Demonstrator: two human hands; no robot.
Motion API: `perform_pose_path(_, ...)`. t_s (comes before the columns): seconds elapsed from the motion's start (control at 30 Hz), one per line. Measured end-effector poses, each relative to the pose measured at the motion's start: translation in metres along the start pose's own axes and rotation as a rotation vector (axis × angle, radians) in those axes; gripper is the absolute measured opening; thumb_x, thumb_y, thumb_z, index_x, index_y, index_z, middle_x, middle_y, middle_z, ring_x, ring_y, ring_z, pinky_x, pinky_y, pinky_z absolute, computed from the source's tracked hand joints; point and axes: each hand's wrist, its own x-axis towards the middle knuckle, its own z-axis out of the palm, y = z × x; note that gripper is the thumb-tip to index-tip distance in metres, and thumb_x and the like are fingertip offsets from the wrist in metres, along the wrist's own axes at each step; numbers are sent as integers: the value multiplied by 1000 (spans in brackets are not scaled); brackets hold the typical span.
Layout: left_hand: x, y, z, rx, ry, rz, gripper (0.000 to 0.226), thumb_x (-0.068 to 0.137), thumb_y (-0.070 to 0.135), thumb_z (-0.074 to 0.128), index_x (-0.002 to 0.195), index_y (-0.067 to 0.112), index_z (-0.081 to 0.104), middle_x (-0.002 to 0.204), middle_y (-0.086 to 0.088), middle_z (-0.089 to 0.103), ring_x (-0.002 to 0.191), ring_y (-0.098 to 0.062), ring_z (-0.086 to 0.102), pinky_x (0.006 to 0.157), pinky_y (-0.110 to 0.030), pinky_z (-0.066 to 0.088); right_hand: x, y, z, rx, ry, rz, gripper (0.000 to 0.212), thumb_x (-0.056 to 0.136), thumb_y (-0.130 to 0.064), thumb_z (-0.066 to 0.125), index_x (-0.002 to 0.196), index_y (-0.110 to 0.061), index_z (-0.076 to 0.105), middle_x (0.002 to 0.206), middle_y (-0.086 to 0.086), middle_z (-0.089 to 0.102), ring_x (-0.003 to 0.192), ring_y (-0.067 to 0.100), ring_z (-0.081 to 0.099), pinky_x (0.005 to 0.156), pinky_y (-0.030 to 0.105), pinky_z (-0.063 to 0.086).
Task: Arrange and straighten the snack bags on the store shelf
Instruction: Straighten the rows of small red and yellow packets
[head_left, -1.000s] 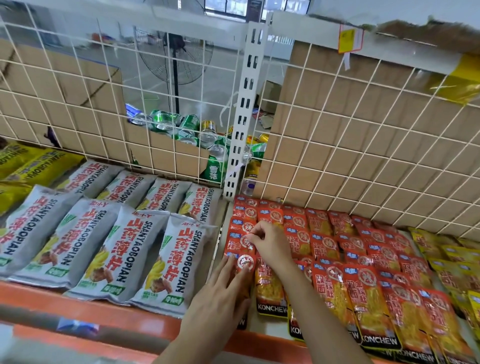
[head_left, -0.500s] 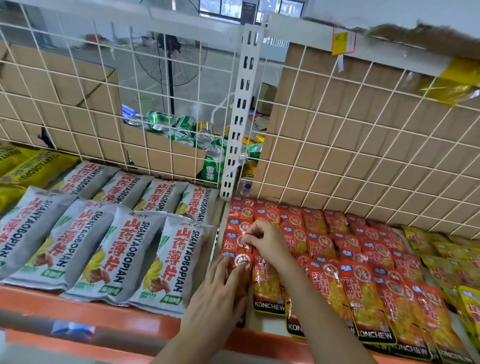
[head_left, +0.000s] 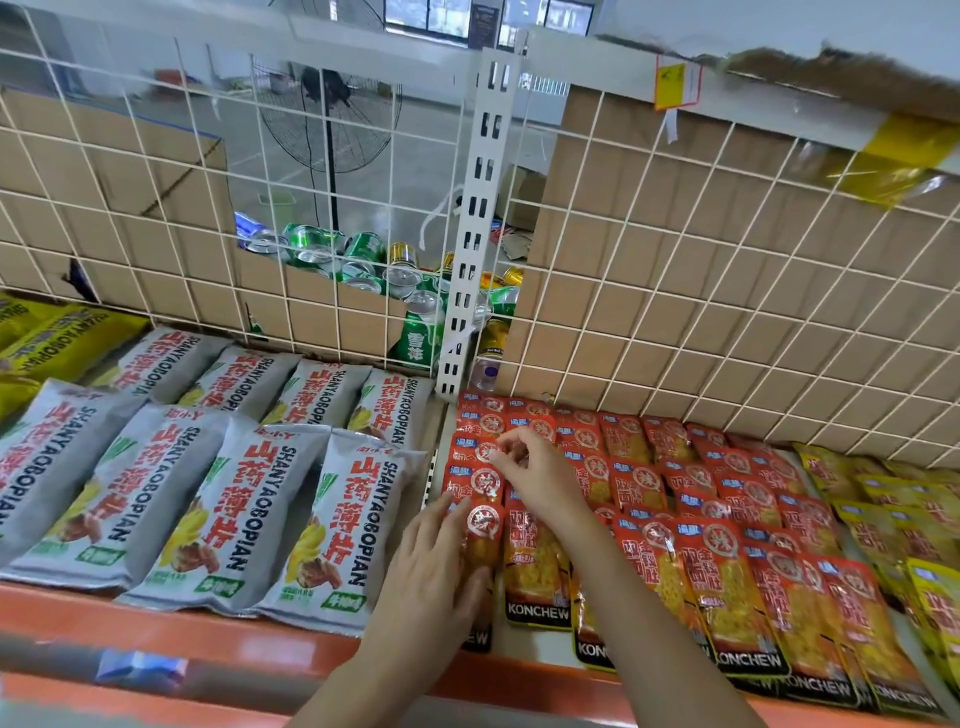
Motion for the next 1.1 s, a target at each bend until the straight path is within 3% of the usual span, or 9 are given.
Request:
perform_pose_path(0.1,6,3,1,59,-31,22,60,91,50,29,145,31,9,153,12,3,141,-7,-1,112,-19,0,5,2,-4,-116,64,-36,21,91,-30,55,109,-21,59,101,-5,59,85,7,54,72,20,46)
perform_pose_path(0.17,14,6,3,114,-68,28,58,93,50,25,145,31,9,154,13,0,142,-9,-5,116,-26,1,13,4,-6,-183,27,-62,24,91,-28,54,113,-19,60,111,-3,59,96,10,54,82,23,44)
perform_pose_path(0.3,32,5,8,222,-89,60,77,76,58,-5,147,32,8,156,12,3,143,-11,-5,116,-29,0,27,3,-7,-283,-83,-93,28,90,-31,56,115,-20,61,114,-1,58,106,14,53,90,28,43)
perform_pose_path(0.4,39,1,12,222,-134,56,56,96,52,18,147,34,5,156,12,-2,143,-10,-11,116,-30,5,33,1,-6,-269,-90,-73,21,86,-33,61,103,-21,63,106,-2,60,95,12,55,85,31,47)
perform_pose_path(0.47,40,0,13,212,-142,56,55,97,49,23,147,35,6,156,13,-3,142,-10,-13,116,-30,11,37,1,-7,-250,-114,-52,16,85,-32,63,97,-22,63,102,-5,63,89,9,54,80,28,46)
perform_pose_path(0.57,41,-1,17,226,-143,55,56,95,54,17,147,35,6,156,12,-2,142,-11,-13,117,-30,12,43,2,-7,-177,-111,-1,12,84,-27,65,93,-20,65,102,-5,66,89,8,55,80,27,45)
perform_pose_path(0.7,39,-3,21,246,-127,69,77,75,60,-10,146,37,6,156,12,0,143,-12,-14,117,-31,8,47,5,-4,-144,-54,41,5,84,-27,64,83,-22,66,96,-5,67,90,11,60,81,33,49)
perform_pose_path(1.03,40,-2,22,230,-134,50,66,84,58,1,146,36,6,156,12,-3,142,-11,-14,116,-31,4,50,4,-3,-151,-46,54,8,84,-28,64,84,-21,68,97,-5,68,86,8,57,80,33,51)
perform_pose_path(1.1,41,-2,23,232,-139,56,73,79,61,-6,146,36,6,156,11,-2,142,-12,-15,118,-32,6,50,4,-3,-145,-53,54,8,84,-27,65,84,-20,68,97,-4,68,87,10,59,79,33,51)
